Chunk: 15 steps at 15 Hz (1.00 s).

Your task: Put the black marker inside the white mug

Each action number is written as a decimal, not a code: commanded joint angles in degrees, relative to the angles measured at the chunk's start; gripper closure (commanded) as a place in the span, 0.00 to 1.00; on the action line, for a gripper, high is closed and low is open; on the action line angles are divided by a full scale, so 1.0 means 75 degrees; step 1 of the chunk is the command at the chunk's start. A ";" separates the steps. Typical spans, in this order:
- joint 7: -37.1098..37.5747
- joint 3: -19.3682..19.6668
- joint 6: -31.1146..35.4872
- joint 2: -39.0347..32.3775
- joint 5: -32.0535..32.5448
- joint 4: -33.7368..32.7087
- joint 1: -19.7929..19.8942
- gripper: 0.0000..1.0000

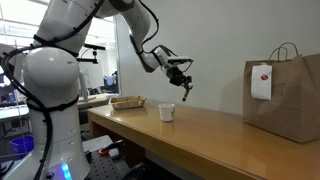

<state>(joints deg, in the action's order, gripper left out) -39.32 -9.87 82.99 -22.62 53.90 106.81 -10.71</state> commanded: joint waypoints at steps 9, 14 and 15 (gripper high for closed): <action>-0.1102 -0.0996 -0.0353 0.0073 0.0870 0.0332 -0.0762 0.95; -0.0843 -0.1090 -0.0248 0.0018 0.0286 0.0415 -0.0680 0.95; -0.0822 -0.1090 -0.0186 0.0005 0.0033 0.0384 -0.0625 0.95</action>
<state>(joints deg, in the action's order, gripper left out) -46.80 -17.57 81.37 -23.16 58.08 109.71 -16.42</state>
